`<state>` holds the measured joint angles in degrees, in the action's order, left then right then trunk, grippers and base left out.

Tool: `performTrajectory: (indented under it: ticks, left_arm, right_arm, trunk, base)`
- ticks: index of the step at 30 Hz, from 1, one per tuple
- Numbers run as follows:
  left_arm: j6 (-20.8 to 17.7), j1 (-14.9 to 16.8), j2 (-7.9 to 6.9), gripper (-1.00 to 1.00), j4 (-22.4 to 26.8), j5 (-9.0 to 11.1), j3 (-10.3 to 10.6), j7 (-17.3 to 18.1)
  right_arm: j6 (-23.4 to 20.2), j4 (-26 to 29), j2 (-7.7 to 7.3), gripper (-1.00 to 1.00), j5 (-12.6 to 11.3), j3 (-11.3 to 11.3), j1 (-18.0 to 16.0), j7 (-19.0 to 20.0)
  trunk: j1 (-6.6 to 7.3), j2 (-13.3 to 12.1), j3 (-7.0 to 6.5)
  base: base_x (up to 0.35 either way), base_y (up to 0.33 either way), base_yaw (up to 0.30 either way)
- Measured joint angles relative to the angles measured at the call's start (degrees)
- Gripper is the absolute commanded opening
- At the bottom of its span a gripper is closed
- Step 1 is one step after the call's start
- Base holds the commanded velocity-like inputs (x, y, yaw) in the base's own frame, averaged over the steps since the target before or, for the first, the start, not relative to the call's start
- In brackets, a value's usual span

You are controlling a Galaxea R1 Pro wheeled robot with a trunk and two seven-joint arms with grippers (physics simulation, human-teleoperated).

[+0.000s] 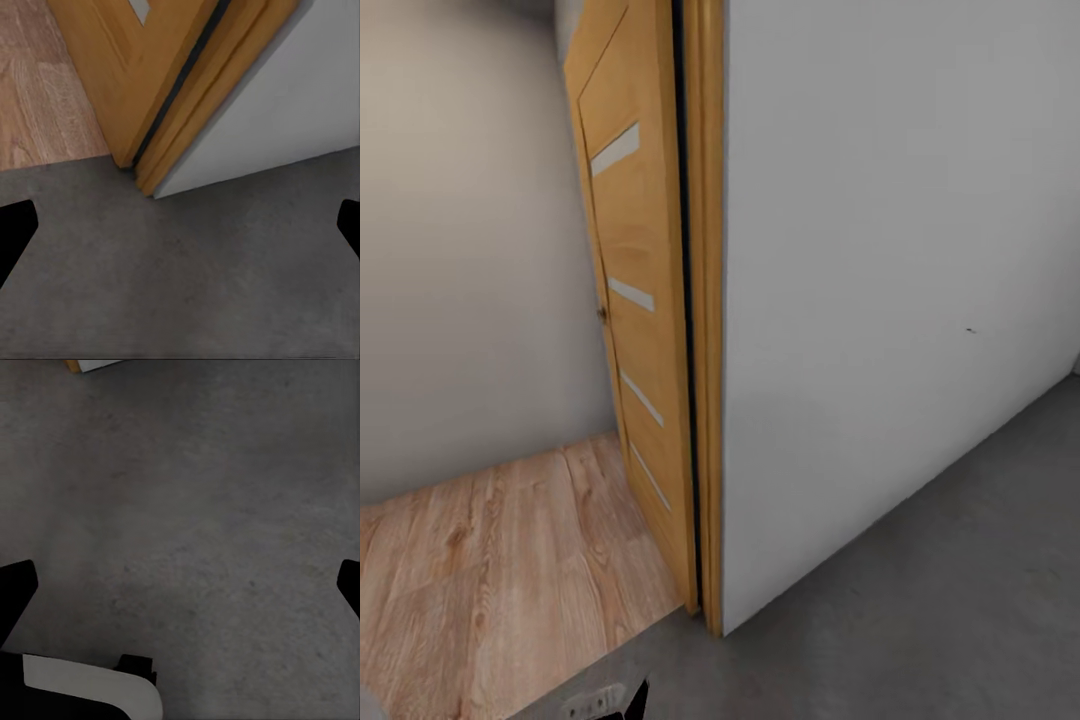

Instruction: Move the two storage containers from the living room to the garage. In the garage, place one container on the floor and stack the other container on top of it (either order is fine).

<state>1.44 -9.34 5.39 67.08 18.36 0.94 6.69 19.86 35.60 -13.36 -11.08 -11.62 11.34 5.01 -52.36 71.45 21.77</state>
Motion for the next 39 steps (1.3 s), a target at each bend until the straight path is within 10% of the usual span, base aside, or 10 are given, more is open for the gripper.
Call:
performTrajectory:
  ticks: [11, 30, 37, 39]
  left_arm:
    - [-0.25, 0.02, -0.55, 1.00, -4.73, 0.02, -0.33, -0.08]
    - [-1.08, 0.20, -0.30, 1.00, -11.50, 0.20, -0.49, -0.38]
    - [-2.51, 2.73, -0.59, 1.00, -12.18, 0.18, -0.64, -3.81]
    - [-8.00, 4.39, -0.62, 1.00, -9.25, 0.18, -0.62, -7.29]
  right_arm:
    - [-0.63, 6.63, 0.18, 1.00, 0.07, -0.19, 0.00, -0.56]
    - [-13.62, 16.90, 10.53, 1.00, 9.16, -1.48, 0.00, -11.28]
    - [-28.19, 29.83, 15.15, 1.00, 11.28, -1.54, -0.09, -13.46]
    - [-32.20, 33.18, 17.87, 1.00, 13.44, -1.56, -0.61, -14.59]
  trunk:
    - [0.00, 0.00, 0.07]
    - [0.00, 0.00, 0.34]
    - [0.00, 0.00, 0.34]
    - [0.00, 0.00, 0.33]
  base:
    - [-0.001, 0.000, 0.181]
    - [0.000, 0.000, 0.211]
    - [0.000, 0.000, 0.290]
    - [0.000, 0.000, 0.290]
